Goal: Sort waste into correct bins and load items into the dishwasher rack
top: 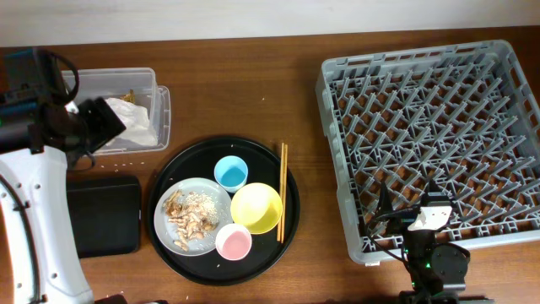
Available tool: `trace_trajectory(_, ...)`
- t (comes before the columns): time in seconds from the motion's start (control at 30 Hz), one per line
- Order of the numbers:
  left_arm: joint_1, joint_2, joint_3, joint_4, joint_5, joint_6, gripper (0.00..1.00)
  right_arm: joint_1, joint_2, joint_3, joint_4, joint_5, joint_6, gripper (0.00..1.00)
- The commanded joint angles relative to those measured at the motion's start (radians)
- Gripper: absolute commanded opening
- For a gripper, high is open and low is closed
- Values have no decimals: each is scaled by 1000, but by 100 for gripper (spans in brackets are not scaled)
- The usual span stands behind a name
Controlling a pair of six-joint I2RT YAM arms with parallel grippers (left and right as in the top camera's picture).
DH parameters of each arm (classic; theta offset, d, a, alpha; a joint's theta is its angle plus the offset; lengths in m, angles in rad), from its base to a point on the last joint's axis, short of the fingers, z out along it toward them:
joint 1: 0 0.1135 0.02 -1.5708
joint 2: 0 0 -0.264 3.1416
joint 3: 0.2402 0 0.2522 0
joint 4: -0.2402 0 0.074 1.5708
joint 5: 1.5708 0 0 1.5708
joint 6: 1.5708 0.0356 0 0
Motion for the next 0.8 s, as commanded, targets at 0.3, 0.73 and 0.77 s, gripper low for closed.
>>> trace_trajectory(0.3, 2, -58, -80, -27, -148, -117, 83, -6, -6, -7, -3, 9, 5, 99)
trace_trajectory(0.73, 1, -58, -180, 3, -148, -122, 99, -6, -6, -7, -3, 9, 5, 99)
trace_trajectory(0.77, 1, -58, -180, 3, -148, -122, 99, -6, -6, -7, -3, 9, 5, 99)
